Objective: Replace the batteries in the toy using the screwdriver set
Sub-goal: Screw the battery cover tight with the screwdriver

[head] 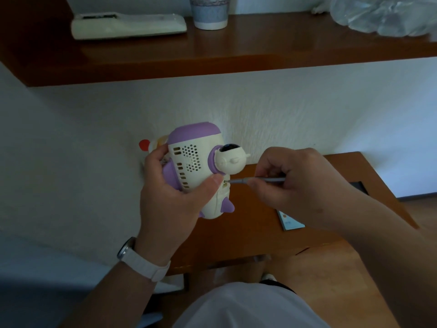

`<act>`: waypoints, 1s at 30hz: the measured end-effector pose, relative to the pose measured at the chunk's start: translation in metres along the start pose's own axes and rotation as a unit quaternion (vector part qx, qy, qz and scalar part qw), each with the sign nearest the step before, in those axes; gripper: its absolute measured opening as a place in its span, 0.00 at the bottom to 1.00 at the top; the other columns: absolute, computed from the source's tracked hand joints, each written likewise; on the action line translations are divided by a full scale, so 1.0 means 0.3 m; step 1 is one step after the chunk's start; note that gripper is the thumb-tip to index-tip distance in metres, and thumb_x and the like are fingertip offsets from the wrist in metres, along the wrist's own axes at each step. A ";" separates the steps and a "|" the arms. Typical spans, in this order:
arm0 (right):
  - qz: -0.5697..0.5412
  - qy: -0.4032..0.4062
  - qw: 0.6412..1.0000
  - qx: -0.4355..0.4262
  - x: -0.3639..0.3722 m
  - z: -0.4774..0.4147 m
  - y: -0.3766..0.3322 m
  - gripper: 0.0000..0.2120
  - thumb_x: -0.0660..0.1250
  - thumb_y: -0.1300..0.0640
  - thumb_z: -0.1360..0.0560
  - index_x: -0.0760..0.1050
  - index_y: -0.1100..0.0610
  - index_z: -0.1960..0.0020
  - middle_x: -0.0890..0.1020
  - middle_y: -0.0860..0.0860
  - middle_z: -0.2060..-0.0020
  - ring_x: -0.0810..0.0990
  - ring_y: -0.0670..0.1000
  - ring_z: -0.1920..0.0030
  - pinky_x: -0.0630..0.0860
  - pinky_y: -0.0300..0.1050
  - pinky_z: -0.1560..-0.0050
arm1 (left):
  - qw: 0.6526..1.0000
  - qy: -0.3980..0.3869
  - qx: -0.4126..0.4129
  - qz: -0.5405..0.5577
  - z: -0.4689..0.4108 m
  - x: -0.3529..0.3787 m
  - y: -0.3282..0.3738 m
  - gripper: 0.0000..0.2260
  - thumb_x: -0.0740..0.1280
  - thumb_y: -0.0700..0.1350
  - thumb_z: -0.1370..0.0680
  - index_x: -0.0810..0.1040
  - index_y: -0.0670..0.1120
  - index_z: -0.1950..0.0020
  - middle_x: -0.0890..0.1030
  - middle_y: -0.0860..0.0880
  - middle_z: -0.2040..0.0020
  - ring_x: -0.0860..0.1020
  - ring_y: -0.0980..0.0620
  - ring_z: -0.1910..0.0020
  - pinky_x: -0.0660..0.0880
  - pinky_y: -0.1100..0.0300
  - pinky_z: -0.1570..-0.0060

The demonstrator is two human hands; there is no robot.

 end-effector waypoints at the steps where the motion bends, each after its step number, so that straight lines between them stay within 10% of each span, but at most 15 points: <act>1: 0.002 -0.005 1.000 -0.002 0.005 0.000 -0.001 0.11 0.62 0.42 0.27 0.75 0.49 0.58 0.75 0.42 0.74 0.77 0.47 0.72 0.71 0.37 0.76 | 1.000 -0.004 -0.005 0.002 0.001 0.002 -0.008 0.37 0.76 0.56 0.41 0.66 0.55 0.35 0.78 0.60 0.44 0.81 0.65 0.51 0.78 0.71 0.64; 15: 0.065 -0.011 0.998 -0.012 0.051 0.008 -0.008 0.15 0.59 0.44 0.25 0.77 0.52 0.60 0.74 0.45 0.76 0.77 0.47 0.64 0.71 0.32 0.66 | 0.999 -0.020 -0.037 0.019 -0.013 -0.008 -0.065 0.36 0.75 0.56 0.41 0.66 0.57 0.36 0.79 0.59 0.43 0.81 0.64 0.50 0.79 0.69 0.63; 30: 0.079 -0.026 0.996 -0.007 0.081 -0.009 -0.022 0.14 0.59 0.43 0.25 0.75 0.50 0.62 0.72 0.44 0.77 0.73 0.48 0.76 0.71 0.34 0.68 | 0.998 -0.021 -0.057 0.028 -0.003 -0.032 -0.100 0.34 0.76 0.54 0.40 0.67 0.58 0.38 0.79 0.59 0.44 0.82 0.63 0.51 0.79 0.68 0.63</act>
Point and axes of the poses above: each hand's wrist, its own z-axis away from the middle knuckle, its own x-axis out of the palm, y = z × x, the point moved 9 cm from there along -z, towards the middle knuckle
